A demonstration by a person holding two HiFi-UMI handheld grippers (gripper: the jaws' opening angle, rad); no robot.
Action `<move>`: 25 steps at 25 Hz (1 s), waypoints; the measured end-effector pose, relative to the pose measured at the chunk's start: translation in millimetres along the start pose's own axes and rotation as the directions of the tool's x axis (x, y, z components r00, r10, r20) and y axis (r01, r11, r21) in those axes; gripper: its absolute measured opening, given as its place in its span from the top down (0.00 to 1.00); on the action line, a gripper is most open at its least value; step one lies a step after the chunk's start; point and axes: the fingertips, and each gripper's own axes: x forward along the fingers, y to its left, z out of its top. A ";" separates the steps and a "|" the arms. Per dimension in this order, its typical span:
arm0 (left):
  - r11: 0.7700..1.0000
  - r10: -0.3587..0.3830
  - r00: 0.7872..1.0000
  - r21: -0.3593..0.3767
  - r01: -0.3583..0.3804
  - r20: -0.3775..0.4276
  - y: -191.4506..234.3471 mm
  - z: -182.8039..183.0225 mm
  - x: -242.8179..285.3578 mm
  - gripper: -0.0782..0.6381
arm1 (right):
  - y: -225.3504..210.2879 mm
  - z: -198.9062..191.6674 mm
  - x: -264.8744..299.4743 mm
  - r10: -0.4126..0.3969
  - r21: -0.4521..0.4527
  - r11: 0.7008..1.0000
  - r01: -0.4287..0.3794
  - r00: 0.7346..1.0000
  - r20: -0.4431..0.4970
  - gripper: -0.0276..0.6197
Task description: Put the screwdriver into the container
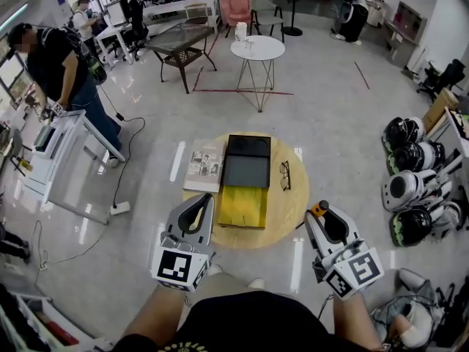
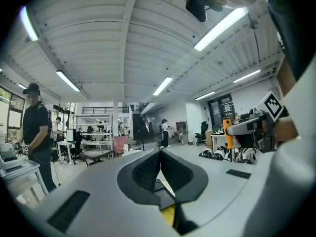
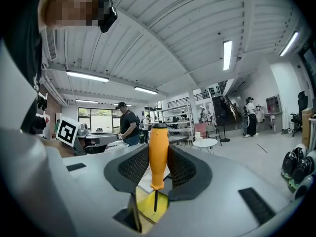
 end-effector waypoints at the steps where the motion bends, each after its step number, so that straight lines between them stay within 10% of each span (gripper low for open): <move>1: 1.000 0.001 1.000 0.002 -0.001 0.002 -2.4 1.3 -0.3 0.87 | -0.5 -0.1 -1.6 0.004 0.001 1.000 -0.004 1.000 0.001 0.76; 25: 1.000 0.010 1.000 0.015 -0.010 0.001 54.9 -4.3 15.2 0.87 | 10.8 -2.0 65.0 0.023 0.008 1.000 -0.023 1.000 -0.009 0.76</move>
